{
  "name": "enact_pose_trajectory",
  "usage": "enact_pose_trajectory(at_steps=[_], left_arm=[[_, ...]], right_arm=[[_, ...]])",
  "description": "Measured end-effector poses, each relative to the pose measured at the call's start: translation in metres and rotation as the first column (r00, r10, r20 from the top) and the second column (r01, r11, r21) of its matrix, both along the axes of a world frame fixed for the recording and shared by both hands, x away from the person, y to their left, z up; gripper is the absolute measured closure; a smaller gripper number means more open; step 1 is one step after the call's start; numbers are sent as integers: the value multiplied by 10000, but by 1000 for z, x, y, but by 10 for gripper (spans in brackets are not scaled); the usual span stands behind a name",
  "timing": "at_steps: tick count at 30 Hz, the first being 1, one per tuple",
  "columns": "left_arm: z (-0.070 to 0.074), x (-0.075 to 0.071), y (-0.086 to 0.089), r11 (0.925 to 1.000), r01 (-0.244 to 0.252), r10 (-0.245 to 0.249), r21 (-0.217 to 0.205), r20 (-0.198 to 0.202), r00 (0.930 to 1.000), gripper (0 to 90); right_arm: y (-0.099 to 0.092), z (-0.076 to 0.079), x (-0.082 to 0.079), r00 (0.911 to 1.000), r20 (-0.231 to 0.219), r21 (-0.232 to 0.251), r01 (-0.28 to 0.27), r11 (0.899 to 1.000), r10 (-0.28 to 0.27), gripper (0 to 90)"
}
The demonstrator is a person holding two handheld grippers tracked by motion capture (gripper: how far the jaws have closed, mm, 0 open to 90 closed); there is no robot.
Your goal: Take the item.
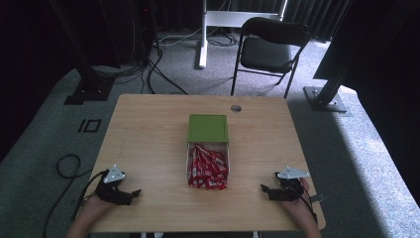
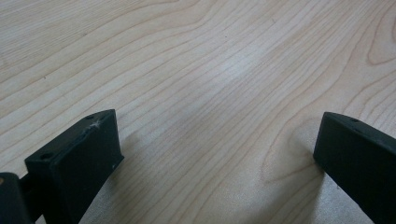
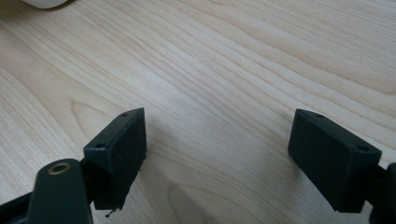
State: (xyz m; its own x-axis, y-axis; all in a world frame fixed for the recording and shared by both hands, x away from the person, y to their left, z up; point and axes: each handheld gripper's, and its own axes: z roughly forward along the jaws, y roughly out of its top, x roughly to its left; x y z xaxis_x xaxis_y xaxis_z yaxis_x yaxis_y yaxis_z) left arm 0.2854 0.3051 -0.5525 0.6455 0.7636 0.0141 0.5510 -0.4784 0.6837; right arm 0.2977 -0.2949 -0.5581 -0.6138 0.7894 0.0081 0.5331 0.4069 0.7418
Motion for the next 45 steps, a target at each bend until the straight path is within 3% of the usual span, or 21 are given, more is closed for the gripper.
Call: enact_pose_trajectory(at_steps=[6, 10, 25, 27, 29, 32, 37, 45], left_arm=[[0, 0, 0, 10000, 1, -1, 6, -2, 10000, 15], [0, 0, 0, 10000, 3, -3, 7, -5, 10000, 15], [0, 0, 0, 10000, 4, -4, 4, -3, 10000, 15], [0, 0, 0, 10000, 2, -2, 6, -3, 10000, 15], [0, 0, 0, 10000, 4, -4, 6, -3, 10000, 15], [0, 0, 0, 10000, 4, -4, 7, -3, 10000, 15], [0, 0, 0, 10000, 4, -4, 8, 0, 10000, 15], [0, 0, 0, 10000, 14, -14, 21, 10, 10000, 15]], right_arm=[[0, 0, -1, 10000, 18, 5, -38, 10000, 38, 208], [-1, 0, -2, 9989, -112, -96, 443, 9990, -444, 120], [-3, 0, -1, 9976, -137, -38, 684, 9977, -684, 120], [-4, 1, 0, 9968, -286, 75, 746, 9972, -744, 118], [-7, 2, 1, 9948, -608, 559, 851, 9948, -817, 112], [-8, 4, 3, 9930, -699, 308, 972, 9948, -949, 112], [-8, 7, 6, 9905, -920, 360, 1055, 9938, -1018, 112], [-7, 24, 10, 9928, -636, 508, 1052, 9932, -1019, 112]])
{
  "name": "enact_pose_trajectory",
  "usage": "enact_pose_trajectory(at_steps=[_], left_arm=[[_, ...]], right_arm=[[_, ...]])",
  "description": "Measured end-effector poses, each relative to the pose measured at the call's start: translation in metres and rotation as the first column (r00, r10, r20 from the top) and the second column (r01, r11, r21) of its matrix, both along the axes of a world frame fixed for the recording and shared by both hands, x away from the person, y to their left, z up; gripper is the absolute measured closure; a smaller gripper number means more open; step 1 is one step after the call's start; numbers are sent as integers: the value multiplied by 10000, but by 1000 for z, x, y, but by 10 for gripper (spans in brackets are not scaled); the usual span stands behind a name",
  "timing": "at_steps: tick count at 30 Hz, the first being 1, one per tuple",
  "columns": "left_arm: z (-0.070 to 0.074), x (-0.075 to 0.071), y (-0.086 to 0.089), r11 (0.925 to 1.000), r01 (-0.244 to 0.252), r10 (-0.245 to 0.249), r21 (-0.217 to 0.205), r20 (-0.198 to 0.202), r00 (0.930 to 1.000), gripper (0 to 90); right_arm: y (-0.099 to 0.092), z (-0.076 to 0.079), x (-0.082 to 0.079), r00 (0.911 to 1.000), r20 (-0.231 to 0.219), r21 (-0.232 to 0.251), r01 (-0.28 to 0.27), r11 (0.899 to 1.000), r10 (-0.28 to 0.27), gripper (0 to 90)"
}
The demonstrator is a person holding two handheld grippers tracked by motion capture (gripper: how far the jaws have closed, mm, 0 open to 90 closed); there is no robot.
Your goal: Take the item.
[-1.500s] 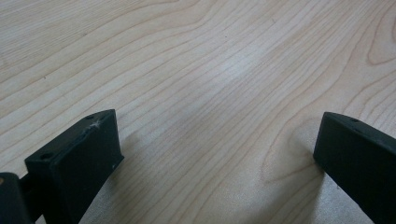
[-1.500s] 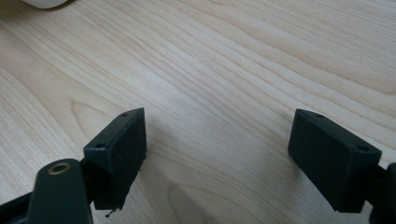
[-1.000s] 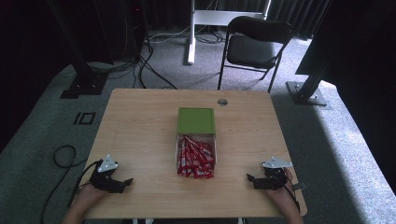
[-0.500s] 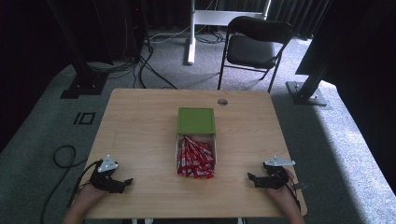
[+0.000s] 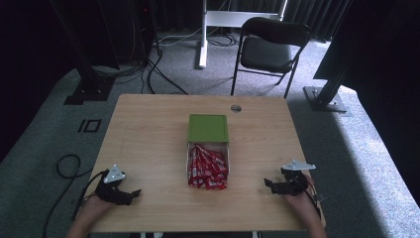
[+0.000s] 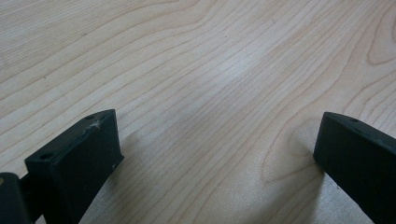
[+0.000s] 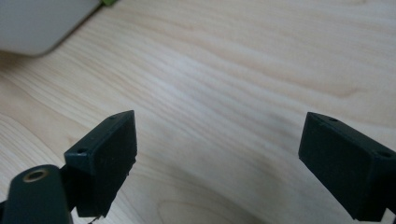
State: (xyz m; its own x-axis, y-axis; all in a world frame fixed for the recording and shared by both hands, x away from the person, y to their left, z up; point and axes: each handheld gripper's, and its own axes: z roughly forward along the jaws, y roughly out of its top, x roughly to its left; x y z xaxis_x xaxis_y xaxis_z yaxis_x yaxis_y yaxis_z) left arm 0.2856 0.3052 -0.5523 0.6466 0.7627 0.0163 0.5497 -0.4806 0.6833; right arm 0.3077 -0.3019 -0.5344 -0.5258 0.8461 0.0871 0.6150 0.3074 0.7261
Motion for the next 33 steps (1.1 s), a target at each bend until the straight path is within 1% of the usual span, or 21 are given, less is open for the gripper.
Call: enact_pose_trajectory(at_steps=[3, 4, 10, 15, 19, 25, 29, 33], left_arm=[[0, 0, 0, 10000, 0, 0, 1, -1, 10000, 15], [0, 0, 0, 10000, -1, 1, -1, 0, 10000, 15], [0, 0, 0, 10000, -1, 1, -2, 1, 10000, 15], [0, 0, 0, 10000, 1, -1, -1, 1, 10000, 15], [0, 0, 0, 10000, 0, 0, -1, -1, 10000, 15], [0, 0, 0, 10000, 1, -1, -2, -2, 10000, 15], [0, 0, 0, 10000, 1, -1, -3, -2, 10000, 15], [0, 0, 0, 10000, -11, 11, -15, 0, 10000, 15]], right_arm=[[0, 3, 1, 10000, 61, 14, -13, 10000, 13, 112], [1, 11, 3, 9998, 193, 68, 13, 10000, -14, 112], [5, 32, 8, 9979, 644, 208, -95, 9997, 82, 112], [13, 50, 15, 9935, 1109, 213, -280, 9994, 255, 113], [22, 64, 20, 9882, 1456, 229, -515, 9984, 476, 113], [37, 83, 27, 9794, 1790, 283, -1001, 9946, 935, 113], [49, 94, 31, 9720, 1975, 286, -1357, 9903, 1275, 113], [61, 102, 34, 9645, 2100, 317, -1702, 9849, 1600, 114]])
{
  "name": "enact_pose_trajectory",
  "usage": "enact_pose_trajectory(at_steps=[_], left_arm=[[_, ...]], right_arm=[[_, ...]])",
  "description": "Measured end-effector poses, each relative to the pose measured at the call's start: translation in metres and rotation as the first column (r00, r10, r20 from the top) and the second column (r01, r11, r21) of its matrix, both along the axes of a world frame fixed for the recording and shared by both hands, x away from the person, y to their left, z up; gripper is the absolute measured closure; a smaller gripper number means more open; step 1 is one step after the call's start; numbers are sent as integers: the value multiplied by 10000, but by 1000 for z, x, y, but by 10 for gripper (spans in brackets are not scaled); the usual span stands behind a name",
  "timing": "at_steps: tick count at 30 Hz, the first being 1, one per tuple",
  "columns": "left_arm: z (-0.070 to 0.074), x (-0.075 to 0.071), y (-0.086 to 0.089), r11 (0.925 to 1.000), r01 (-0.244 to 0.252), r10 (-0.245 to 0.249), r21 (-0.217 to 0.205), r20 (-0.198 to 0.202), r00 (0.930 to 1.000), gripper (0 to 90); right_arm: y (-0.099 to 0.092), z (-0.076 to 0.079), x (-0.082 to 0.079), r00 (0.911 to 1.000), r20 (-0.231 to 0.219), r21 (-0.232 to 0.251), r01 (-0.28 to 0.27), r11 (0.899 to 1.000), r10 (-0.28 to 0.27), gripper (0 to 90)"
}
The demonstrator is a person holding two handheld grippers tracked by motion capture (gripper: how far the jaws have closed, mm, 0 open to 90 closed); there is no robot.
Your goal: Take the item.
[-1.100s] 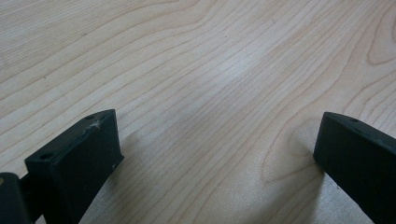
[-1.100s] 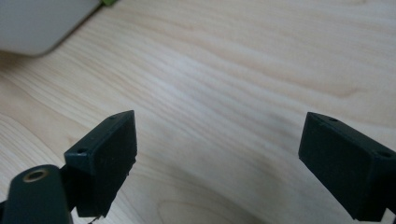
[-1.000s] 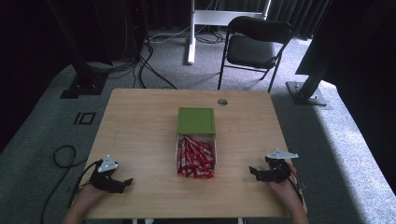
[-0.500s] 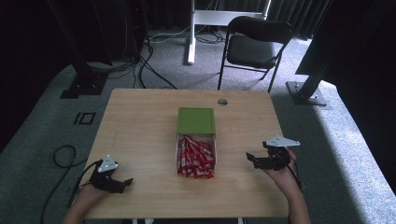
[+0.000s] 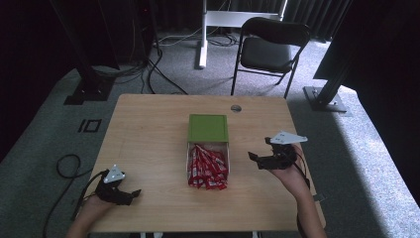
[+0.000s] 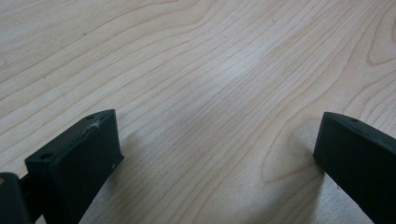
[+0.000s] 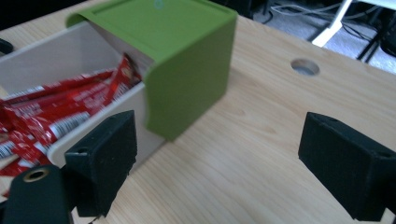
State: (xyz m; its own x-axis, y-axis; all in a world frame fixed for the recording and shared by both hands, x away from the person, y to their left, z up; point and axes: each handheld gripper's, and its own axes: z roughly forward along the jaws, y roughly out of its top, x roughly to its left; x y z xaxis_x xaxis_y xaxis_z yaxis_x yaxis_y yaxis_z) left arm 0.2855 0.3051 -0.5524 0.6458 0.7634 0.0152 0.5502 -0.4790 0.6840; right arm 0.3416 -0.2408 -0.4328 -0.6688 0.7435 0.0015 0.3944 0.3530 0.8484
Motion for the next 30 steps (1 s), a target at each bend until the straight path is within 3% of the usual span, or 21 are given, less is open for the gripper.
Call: enact_pose_trajectory(at_steps=[15, 30], left_arm=[[0, 0, 0, 10000, 8, -8, 8, 11, 10000, 14], [0, 0, 0, 10000, 13, -13, 11, 10, 10000, 15]], right_arm=[[47, 5, 6, 9927, -58, 131, -1203, 9926, 1204, 114], [97, 4, 13, 9739, -217, -10, -2259, 9742, 2258, 119]])
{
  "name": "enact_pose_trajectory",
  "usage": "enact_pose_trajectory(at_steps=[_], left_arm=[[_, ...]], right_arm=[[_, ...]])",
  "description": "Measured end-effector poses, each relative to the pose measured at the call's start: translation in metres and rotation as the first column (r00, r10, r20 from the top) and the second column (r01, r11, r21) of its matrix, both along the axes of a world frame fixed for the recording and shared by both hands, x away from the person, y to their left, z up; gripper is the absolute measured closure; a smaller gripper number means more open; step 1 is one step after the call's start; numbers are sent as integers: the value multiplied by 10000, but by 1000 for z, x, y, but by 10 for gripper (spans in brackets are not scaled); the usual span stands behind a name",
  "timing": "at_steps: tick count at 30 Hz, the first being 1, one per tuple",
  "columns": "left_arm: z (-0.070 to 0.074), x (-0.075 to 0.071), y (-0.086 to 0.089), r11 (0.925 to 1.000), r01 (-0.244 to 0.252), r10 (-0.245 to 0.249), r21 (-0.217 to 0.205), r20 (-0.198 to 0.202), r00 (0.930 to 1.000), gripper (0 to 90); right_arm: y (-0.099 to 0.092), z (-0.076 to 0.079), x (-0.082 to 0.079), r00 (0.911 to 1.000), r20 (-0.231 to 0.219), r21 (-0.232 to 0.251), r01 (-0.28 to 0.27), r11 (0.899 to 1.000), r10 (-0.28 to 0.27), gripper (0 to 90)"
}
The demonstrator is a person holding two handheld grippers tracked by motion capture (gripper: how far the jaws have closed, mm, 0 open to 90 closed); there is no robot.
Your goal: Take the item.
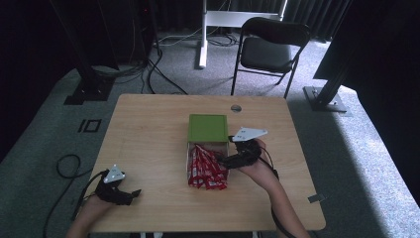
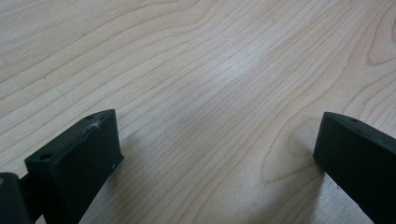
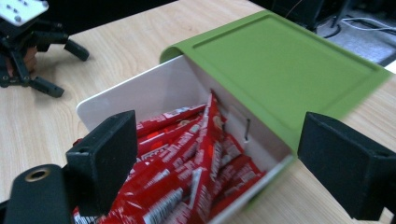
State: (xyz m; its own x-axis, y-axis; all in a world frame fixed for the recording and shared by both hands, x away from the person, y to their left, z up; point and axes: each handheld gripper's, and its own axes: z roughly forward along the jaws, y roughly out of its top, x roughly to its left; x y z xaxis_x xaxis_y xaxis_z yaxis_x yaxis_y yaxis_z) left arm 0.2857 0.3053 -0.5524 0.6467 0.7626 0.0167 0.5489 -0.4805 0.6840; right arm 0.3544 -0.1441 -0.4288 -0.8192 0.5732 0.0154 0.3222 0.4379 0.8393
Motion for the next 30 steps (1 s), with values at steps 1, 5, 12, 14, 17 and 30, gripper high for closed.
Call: enact_pose_trajectory(at_steps=[1, 5, 12, 14, 17, 30], left_arm=[[0, 0, 0, 10000, -1, 1, 1, 0, 10000, 15], [0, 0, 0, 10000, 1, -1, 4, 1, 10000, 15], [0, 0, 0, 10000, -2, 2, -1, 0, 10000, 15], [0, 0, 0, 10000, -1, 1, 1, -1, 10000, 15], [0, 0, 0, 10000, -4, 4, 2, -1, 10000, 15], [0, 0, 0, 10000, 1, -1, 3, -11, 10000, 15]], right_arm=[[3, -1, 0, 10000, -6, -20, -34, 10000, 34, 119], [15, -4, 3, 9995, -143, -151, -290, 9995, 288, 136], [31, -13, 10, 9980, -501, -555, -406, 9976, 379, 185], [34, -15, 11, 9975, -599, -687, -405, 9968, 364, 249], [39, -18, 14, 9965, -746, -889, -441, 9951, 375, 361], [63, -25, 24, 9968, -787, -2706, -68, 9627, -151, 588]])
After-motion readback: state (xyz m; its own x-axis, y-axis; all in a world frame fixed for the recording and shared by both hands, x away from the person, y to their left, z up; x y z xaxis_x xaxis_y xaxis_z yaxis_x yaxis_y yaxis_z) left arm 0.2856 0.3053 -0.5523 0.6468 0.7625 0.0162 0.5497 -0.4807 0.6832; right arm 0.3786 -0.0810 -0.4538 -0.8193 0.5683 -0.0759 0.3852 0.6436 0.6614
